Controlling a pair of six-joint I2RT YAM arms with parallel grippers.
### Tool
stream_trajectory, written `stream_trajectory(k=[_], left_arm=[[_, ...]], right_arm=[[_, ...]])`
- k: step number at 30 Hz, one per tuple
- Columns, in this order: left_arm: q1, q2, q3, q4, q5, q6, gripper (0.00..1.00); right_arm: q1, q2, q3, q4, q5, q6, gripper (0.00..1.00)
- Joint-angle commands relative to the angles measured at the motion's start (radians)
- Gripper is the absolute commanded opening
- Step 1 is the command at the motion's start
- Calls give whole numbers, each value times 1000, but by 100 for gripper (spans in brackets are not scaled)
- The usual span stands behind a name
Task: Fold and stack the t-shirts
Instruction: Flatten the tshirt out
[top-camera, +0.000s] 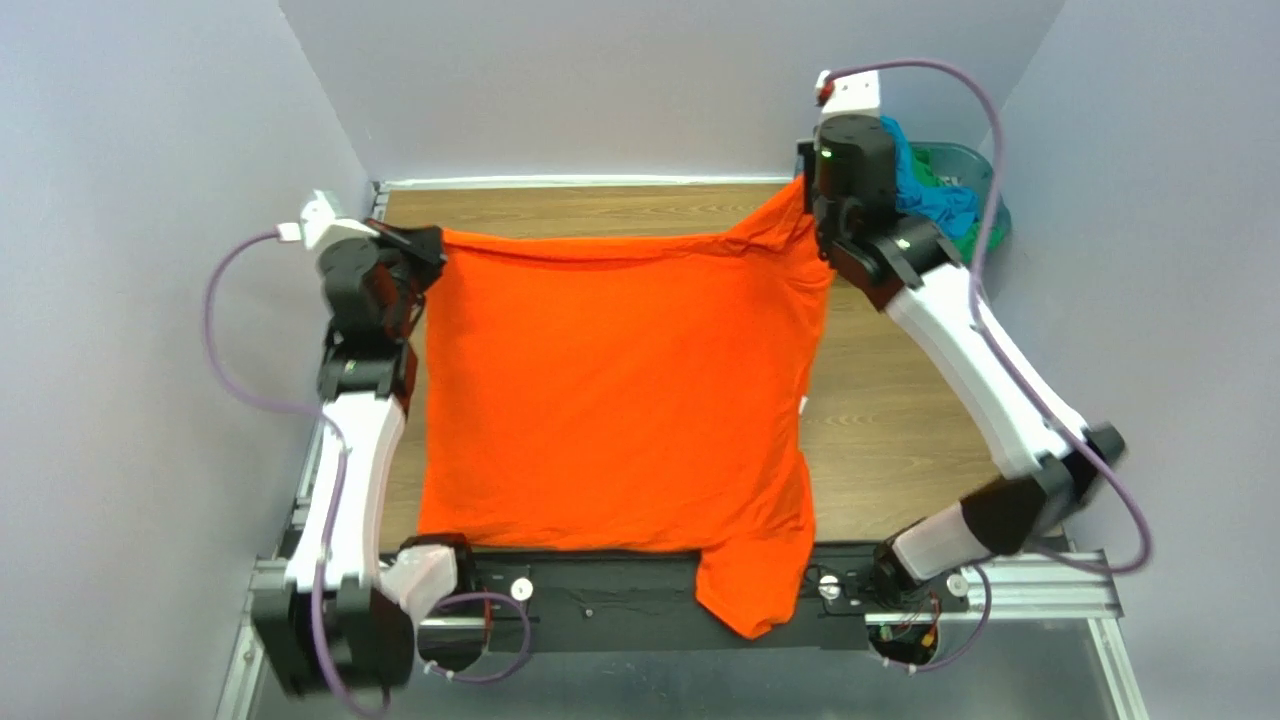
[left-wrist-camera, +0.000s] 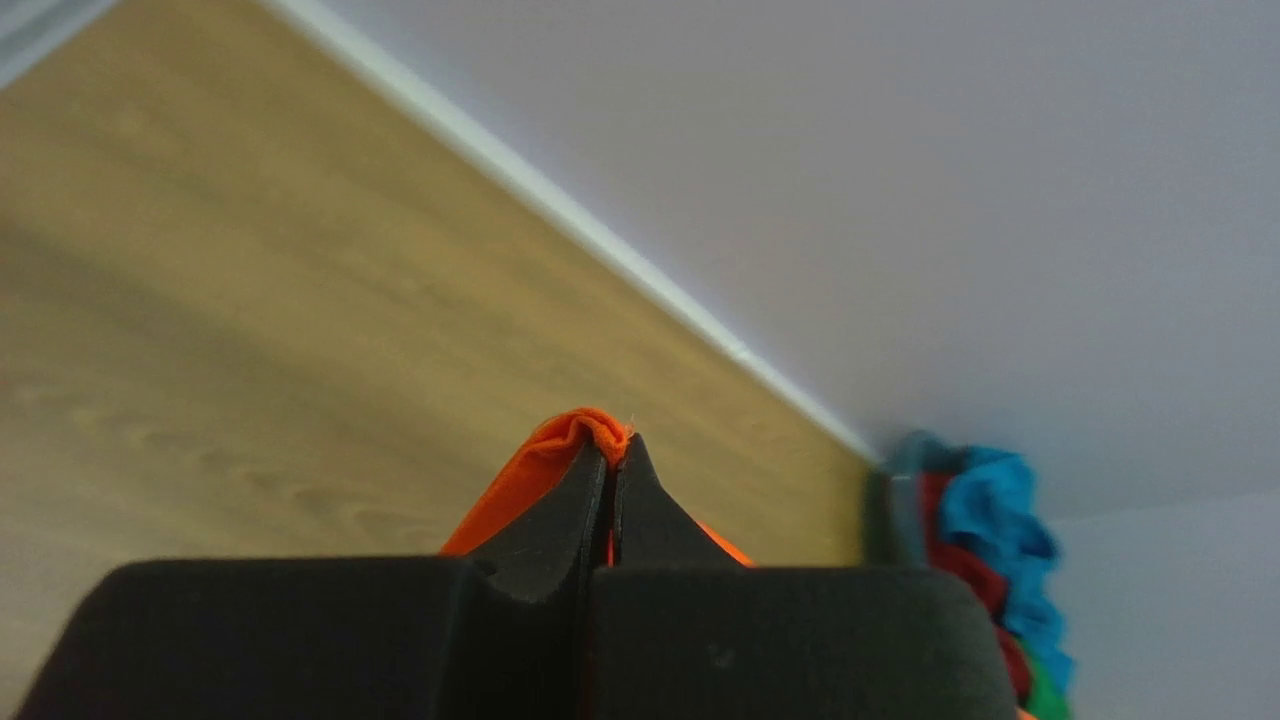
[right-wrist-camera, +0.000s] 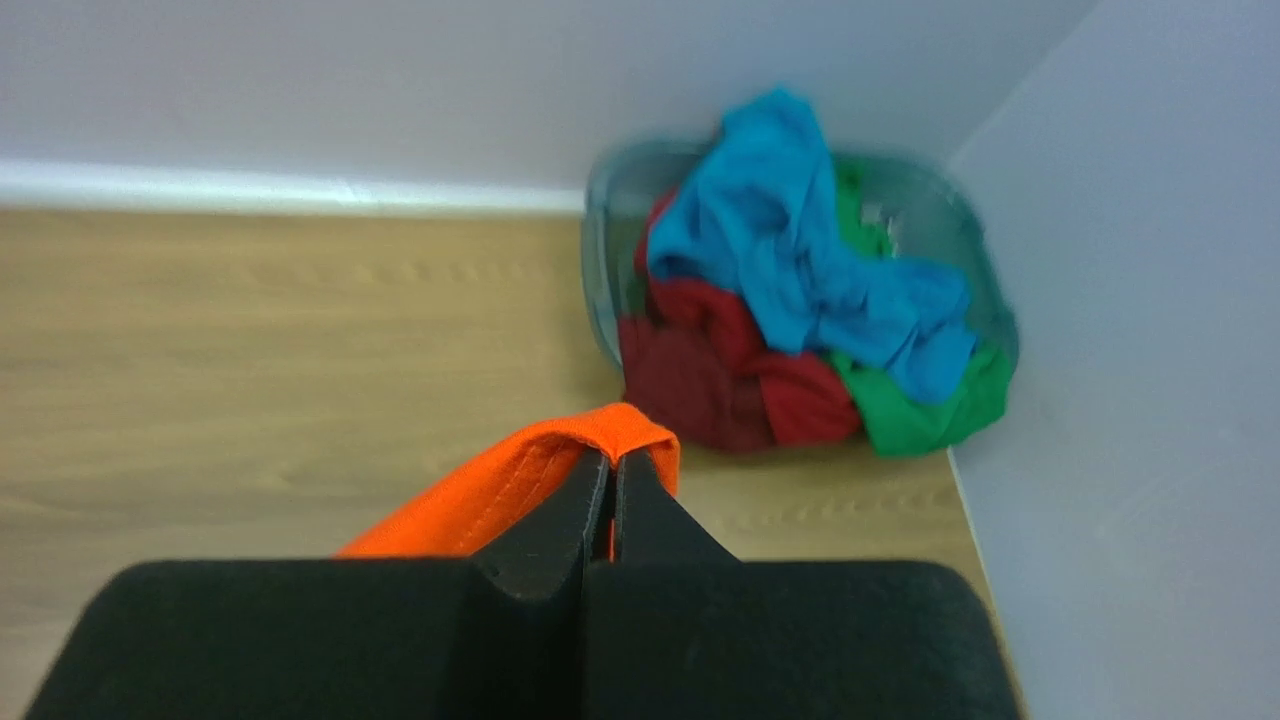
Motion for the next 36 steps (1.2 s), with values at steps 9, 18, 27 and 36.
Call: stream_trajectory(k=[9, 18, 27, 36], left_arm=[[-1, 714, 204, 236, -190, 132, 0], [1, 971, 414, 238, -119, 181, 0], [5, 1046, 526, 195, -150, 210, 0], [28, 1194, 802, 83, -196, 205, 39]], right_arm=[[-182, 672, 172, 117, -257, 99, 1], [-204, 912, 379, 117, -336, 149, 1], [-208, 962, 439, 118, -382, 168, 1], [-234, 1153, 766, 118, -388, 299, 29]])
